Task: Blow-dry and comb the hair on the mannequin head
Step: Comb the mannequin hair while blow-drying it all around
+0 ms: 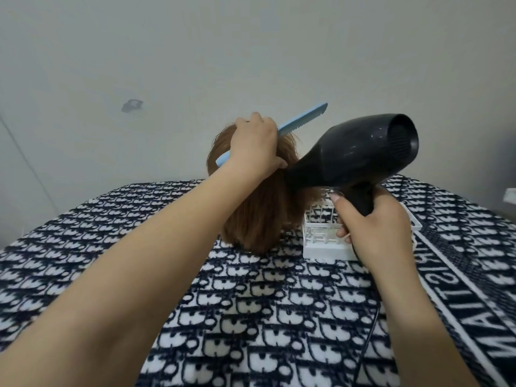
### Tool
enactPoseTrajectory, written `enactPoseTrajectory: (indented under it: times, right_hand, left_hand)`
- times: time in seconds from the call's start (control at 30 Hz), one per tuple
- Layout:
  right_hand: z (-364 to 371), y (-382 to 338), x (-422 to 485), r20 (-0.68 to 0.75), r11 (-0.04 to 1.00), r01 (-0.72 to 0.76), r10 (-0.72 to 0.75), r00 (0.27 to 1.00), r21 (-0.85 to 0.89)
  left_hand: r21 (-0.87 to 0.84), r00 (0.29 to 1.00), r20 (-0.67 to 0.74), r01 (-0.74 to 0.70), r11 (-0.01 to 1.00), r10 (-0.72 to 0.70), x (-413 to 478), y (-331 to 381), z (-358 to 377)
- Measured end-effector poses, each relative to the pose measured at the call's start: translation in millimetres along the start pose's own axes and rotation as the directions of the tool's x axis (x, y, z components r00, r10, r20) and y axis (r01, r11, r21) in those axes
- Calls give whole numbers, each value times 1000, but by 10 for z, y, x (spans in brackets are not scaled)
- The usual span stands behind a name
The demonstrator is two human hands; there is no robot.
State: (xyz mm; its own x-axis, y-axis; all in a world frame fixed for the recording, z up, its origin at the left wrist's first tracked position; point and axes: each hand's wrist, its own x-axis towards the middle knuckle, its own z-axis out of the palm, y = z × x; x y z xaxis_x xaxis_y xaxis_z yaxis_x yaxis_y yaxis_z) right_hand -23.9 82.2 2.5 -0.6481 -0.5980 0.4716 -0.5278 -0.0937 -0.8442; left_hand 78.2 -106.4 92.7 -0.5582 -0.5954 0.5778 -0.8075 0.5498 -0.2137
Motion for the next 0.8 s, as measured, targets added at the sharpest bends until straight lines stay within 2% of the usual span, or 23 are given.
enactPoseTrajectory:
  times: [0.1, 0.17, 0.27, 0.33, 0.4, 0.47, 0.67, 0.73, 0.8]
  right_hand:
    - [-55, 15, 38, 39, 996, -43, 40, 998, 80]
    - [-89, 22, 59, 15, 998, -25, 24, 1000, 57]
    - [-131, 25, 70, 44, 984, -58, 51, 998, 169]
    - [-154, 27, 78, 63, 975, -72, 59, 996, 212]
    - [-166, 30, 77, 64, 977, -58, 45, 997, 204]
    - [-166, 25, 81, 65, 982, -41, 29, 997, 182]
    - [-128, 34, 82, 105, 985, -37, 19, 994, 170]
    - [-108, 40, 79, 112, 984, -36, 16, 994, 174]
    - [-98, 42, 79, 116, 983, -37, 16, 993, 182]
  left_hand:
    - [-126, 999, 43, -9, 992, 14, 5, -70, -85]
    - [-121, 991, 116, -47, 991, 61, 18, -170, -142]
    - [-149, 970, 216, -85, 985, 116, 40, -361, -192]
    - [-283, 938, 286, -112, 952, 195, 55, -489, -186]
    - [-483, 912, 320, -77, 872, 258, 52, -559, -164]
    - [-557, 929, 288, -35, 830, 232, 51, -566, -131]
    - [-311, 970, 106, -177, 934, 219, 19, -577, -90]
    - [-226, 972, 81, -199, 954, 222, 3, -568, -104]
    - [-143, 972, 114, -189, 971, 206, 21, -558, -107]
